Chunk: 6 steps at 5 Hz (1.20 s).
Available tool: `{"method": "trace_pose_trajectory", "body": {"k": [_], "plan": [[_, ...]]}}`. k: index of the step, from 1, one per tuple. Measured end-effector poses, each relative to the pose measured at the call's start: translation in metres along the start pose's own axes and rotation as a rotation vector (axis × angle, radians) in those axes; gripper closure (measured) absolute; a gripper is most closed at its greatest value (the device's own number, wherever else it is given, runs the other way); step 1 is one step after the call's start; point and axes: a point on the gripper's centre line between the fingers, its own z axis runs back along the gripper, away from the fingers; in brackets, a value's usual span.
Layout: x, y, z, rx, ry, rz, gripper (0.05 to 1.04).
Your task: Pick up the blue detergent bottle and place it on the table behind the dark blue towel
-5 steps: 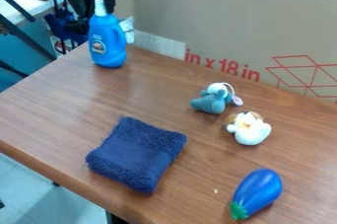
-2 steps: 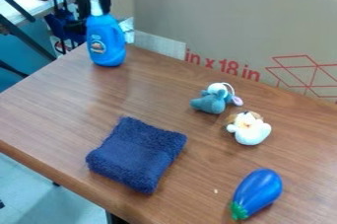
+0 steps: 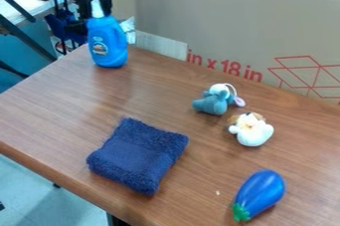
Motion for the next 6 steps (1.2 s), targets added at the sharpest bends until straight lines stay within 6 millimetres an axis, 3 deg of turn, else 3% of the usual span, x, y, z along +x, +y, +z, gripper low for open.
{"method": "trace_pose_trajectory", "body": {"k": [1, 3, 4, 5, 6], "plan": [[-0.019, -0.007, 0.007, -0.052, -0.040, 0.007, 0.569], [-0.071, -0.016, 0.054, -0.013, -0.057, 0.053, 0.569], [-0.088, -0.010, 0.053, 0.036, 0.029, 0.110, 0.569], [-0.098, -0.009, 0.053, 0.074, 0.085, 0.143, 0.569], [-0.086, -0.017, 0.052, 0.045, 0.052, 0.085, 0.569]]}}
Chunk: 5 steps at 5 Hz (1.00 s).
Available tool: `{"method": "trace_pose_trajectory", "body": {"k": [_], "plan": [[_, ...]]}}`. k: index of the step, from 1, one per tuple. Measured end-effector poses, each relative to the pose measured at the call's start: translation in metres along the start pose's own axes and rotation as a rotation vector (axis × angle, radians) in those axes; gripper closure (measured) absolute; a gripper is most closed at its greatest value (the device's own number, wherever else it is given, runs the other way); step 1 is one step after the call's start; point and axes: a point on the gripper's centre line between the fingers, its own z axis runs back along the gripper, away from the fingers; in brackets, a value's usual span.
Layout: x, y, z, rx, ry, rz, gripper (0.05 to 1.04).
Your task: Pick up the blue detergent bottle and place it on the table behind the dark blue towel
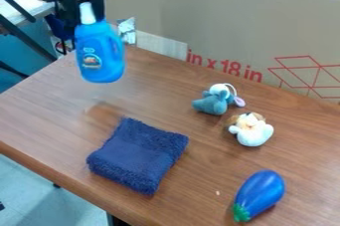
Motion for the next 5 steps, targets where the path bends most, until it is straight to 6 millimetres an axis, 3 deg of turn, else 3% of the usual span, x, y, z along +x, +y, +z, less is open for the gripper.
{"method": "trace_pose_trajectory", "body": {"k": [2, 5], "plan": [[0.003, -0.015, -0.033, 0.000, 0.061, -0.066, 0.569], [-0.003, -0.018, -0.039, 0.028, 0.098, -0.023, 0.526]]}}
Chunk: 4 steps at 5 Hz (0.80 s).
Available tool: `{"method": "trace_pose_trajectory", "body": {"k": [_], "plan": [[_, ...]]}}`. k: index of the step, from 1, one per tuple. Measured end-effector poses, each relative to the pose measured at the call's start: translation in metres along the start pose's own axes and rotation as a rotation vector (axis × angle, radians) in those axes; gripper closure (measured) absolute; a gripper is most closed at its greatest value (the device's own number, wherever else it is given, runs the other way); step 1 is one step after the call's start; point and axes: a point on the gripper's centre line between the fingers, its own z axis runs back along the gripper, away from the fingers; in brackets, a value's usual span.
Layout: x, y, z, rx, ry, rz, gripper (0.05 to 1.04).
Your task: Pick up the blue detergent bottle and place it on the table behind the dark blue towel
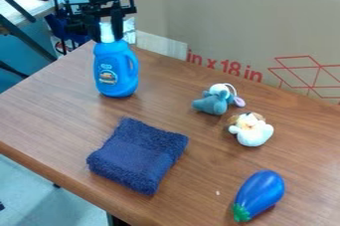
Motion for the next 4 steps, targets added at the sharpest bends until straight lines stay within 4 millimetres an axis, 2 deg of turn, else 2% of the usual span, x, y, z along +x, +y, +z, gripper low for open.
{"method": "trace_pose_trajectory", "body": {"k": [1, 2, 3, 4], "plan": [[-0.006, 0.000, -0.001, -0.034, -0.025, -0.002, 0.212], [-0.001, -0.005, 0.016, -0.100, -0.105, 0.019, 0.067], [0.001, -0.015, 0.044, -0.141, -0.179, -0.002, 0.073], [-0.007, -0.019, 0.056, -0.119, -0.181, -0.027, 0.077]]}}
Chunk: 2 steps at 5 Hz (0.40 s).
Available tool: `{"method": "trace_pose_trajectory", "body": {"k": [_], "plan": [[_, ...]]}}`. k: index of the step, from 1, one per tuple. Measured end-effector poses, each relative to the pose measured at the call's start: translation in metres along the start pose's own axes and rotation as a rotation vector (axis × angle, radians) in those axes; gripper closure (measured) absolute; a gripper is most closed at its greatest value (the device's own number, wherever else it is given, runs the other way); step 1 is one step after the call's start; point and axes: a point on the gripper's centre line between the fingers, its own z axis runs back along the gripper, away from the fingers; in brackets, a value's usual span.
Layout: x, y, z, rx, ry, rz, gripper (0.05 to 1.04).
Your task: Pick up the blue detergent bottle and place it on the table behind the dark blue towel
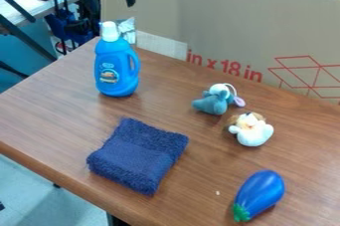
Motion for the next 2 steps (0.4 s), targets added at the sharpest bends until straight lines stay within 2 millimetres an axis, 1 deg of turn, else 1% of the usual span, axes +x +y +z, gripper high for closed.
{"method": "trace_pose_trajectory", "body": {"k": [1, 2], "plan": [[-0.028, -0.026, 0.006, 0.109, 0.114, -0.086, 0.078], [-0.057, -0.071, -0.001, 0.189, 0.116, -0.290, 0.078]]}}
